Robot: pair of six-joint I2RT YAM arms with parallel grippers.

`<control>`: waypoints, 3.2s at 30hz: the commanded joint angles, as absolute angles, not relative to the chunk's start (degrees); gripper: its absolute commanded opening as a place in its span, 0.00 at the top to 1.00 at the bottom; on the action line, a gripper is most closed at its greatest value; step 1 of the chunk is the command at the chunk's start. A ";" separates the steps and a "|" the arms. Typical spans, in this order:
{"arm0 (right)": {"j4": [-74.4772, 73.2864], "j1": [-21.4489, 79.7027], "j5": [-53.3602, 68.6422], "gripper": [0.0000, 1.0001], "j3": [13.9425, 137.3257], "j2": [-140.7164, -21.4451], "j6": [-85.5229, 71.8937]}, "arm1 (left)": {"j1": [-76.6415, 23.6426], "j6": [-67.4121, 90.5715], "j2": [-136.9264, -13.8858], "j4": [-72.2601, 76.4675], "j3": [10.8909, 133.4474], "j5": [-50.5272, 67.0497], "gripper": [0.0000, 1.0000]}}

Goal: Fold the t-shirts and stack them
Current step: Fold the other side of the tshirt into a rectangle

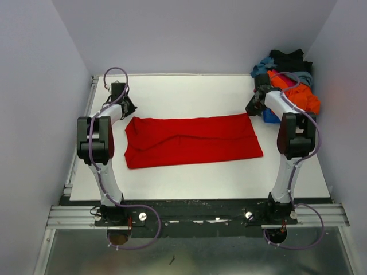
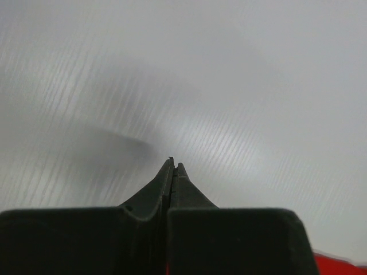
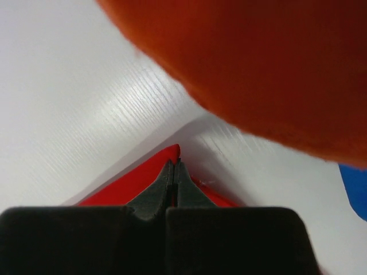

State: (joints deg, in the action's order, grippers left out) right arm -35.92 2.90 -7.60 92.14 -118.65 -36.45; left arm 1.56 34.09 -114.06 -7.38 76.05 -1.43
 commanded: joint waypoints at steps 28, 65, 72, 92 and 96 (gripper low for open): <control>-36.04 2.46 -8.61 0.99 99.67 -122.87 -36.65 | 0.97 36.65 -108.63 -5.97 68.99 -1.75 1.00; -18.37 17.56 15.54 0.46 93.06 -112.14 -24.17 | 0.97 34.01 -104.42 -7.03 73.13 -4.31 0.43; -18.54 24.51 22.23 0.47 101.85 -119.78 -24.87 | 1.05 34.10 -104.15 -4.22 70.13 -0.18 0.58; -19.25 34.45 30.67 0.55 132.08 -145.97 -34.01 | 0.97 32.78 -109.42 -4.13 73.56 5.80 0.63; -19.07 34.89 30.32 0.56 136.14 -149.93 -35.68 | 0.97 32.52 -110.04 -4.31 73.92 5.80 0.63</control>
